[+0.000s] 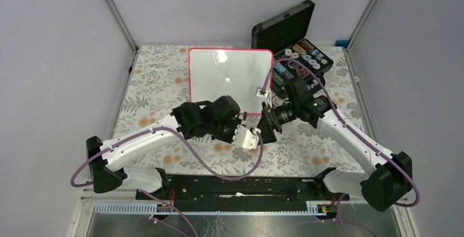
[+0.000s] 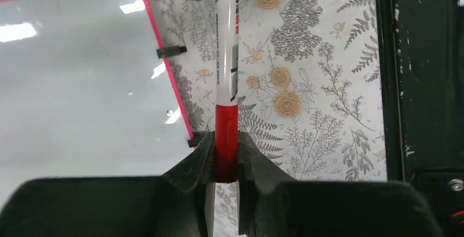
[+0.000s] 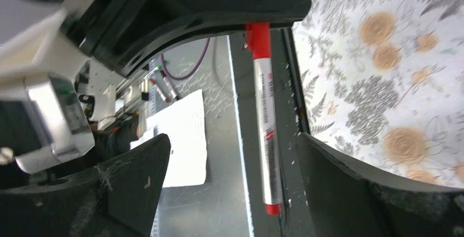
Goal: Write a sentence on the whiteboard
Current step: Pass from the right arm to the left, then pass from the left arm to the right
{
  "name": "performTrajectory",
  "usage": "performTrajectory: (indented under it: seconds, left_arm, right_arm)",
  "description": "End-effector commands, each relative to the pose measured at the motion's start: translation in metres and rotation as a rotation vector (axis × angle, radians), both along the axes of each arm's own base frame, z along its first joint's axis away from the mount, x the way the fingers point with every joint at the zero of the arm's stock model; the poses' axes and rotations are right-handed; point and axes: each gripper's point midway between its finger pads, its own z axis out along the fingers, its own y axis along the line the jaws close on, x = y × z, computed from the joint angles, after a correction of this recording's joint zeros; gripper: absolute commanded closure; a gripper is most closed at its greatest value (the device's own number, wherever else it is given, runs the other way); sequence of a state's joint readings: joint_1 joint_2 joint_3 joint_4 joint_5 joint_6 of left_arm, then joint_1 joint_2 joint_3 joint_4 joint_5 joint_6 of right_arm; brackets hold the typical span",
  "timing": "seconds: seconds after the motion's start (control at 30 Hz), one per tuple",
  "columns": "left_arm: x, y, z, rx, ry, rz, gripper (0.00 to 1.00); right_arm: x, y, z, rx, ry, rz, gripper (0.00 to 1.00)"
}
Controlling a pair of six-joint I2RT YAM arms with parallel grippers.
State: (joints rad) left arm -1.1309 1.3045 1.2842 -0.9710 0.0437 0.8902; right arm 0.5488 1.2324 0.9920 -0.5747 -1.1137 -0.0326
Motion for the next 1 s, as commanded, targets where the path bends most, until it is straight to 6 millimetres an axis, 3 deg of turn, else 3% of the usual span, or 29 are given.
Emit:
performTrajectory:
  seconds: [0.0, 0.1, 0.23, 0.43, 0.57, 0.73, 0.97]
  left_arm:
    - [-0.004, -0.006, 0.026, -0.146, 0.179, 0.102, 1.0]
    - [-0.004, -0.007, 0.038, -0.249, 0.252, 0.16, 1.0]
    - [0.009, 0.006, 0.051, -0.358, 0.353, 0.263, 1.0]
    - [0.01, 0.012, 0.055, -0.434, 0.426, 0.302, 1.0]
    - [0.009, 0.009, 0.055, -0.46, 0.479, 0.303, 1.0]
    - [0.011, 0.004, 0.061, -0.518, 0.521, 0.318, 1.0]
    - [0.017, 0.001, 0.066, -0.573, 0.543, 0.353, 1.0]
  right_arm:
    - [0.023, 0.002, 0.027, 0.029, -0.126, -0.082, 0.07]
    - [0.034, 0.0, 0.03, 0.014, -0.212, -0.118, 0.06]
    - [0.042, -0.001, 0.041, 0.012, -0.251, -0.159, 0.0]
    - [0.034, 0.011, 0.073, 0.135, -0.228, -0.047, 0.01]
    - [0.036, 0.014, 0.089, 0.174, -0.221, -0.059, 0.03]
    - [0.036, 0.019, 0.099, 0.202, -0.169, -0.065, 0.14]
    - [0.039, 0.023, 0.095, 0.207, -0.132, -0.08, 0.35]
